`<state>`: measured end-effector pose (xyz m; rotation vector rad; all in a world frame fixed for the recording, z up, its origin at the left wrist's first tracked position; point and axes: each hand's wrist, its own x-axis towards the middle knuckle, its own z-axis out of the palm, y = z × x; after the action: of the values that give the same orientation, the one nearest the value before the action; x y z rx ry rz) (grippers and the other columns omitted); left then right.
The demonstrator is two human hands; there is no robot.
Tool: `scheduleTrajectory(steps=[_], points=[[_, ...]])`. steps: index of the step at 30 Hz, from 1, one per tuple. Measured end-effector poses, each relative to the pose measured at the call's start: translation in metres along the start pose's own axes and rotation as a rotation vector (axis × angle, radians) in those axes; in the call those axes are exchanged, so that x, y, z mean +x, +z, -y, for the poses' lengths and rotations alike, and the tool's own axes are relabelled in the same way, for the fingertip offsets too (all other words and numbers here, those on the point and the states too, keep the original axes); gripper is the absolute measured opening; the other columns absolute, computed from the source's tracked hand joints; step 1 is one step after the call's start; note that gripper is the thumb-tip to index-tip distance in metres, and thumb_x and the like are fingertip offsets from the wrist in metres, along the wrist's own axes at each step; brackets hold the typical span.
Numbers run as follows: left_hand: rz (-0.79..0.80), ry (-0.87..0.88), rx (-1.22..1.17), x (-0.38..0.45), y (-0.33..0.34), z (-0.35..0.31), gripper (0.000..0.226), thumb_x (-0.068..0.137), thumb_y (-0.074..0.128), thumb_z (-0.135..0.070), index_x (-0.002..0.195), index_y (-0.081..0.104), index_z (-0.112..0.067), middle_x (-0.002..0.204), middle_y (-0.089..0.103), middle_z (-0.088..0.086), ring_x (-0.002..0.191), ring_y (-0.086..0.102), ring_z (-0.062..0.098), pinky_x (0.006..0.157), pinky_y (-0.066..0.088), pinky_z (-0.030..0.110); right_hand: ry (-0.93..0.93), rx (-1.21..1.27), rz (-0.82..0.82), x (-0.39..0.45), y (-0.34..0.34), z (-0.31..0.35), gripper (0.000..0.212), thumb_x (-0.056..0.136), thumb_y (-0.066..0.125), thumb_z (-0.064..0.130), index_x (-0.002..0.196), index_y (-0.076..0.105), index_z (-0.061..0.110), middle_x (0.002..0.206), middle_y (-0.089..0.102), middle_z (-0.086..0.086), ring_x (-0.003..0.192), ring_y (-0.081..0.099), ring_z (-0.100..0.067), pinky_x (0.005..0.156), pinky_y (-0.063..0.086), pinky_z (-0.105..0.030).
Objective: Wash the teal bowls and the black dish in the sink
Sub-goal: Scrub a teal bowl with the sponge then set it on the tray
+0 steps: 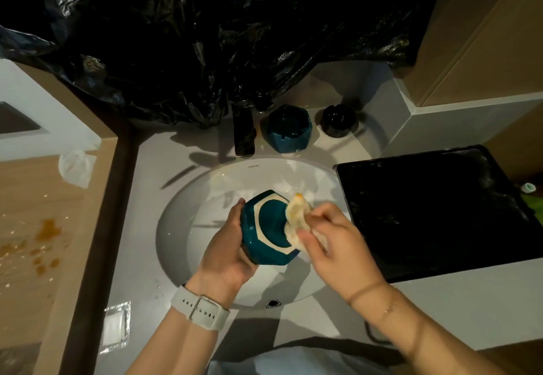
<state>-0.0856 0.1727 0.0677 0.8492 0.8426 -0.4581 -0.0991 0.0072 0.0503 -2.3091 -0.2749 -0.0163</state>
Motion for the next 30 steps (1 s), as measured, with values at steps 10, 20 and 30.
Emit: scheduleTrajectory(steps=[10, 20, 30], points=[[-0.028, 0.024, 0.019, -0.004, -0.018, -0.008, 0.044, 0.093, 0.056, -0.049, 0.111, 0.069, -0.01, 0.092, 0.074, 0.011, 0.076, 0.072, 0.026, 0.059, 0.059, 0.034, -0.056, 0.242, 0.137, -0.018, 0.008, 0.02, 0.016, 0.086, 0.053, 0.038, 0.094, 0.063, 0.028, 0.098, 0.048, 0.022, 0.094, 0.051, 0.004, 0.081, 0.038, -0.004], [-0.045, 0.175, 0.278, -0.024, -0.009, 0.012, 0.044, 0.098, 0.048, -0.048, 0.093, 0.073, -0.012, 0.086, 0.077, 0.011, 0.076, 0.072, 0.025, 0.076, 0.054, 0.039, 0.216, 0.505, -0.017, 0.014, 0.019, 0.029, 0.01, 0.096, 0.055, 0.021, 0.1, 0.062, 0.026, 0.102, 0.052, 0.006, 0.09, 0.053, 0.005, 0.078, 0.039, -0.005], [-0.185, 0.276, 0.289, -0.031, 0.0, 0.028, 0.036, 0.104, 0.044, -0.036, 0.091, 0.07, -0.014, 0.076, 0.077, 0.004, 0.08, 0.071, 0.022, 0.082, 0.055, 0.038, 0.175, 0.366, 0.07, 0.022, 0.034, 0.031, 0.022, 0.1, 0.046, 0.02, 0.109, 0.064, 0.015, 0.108, 0.06, 0.004, 0.096, 0.059, -0.006, 0.084, 0.043, -0.022]])
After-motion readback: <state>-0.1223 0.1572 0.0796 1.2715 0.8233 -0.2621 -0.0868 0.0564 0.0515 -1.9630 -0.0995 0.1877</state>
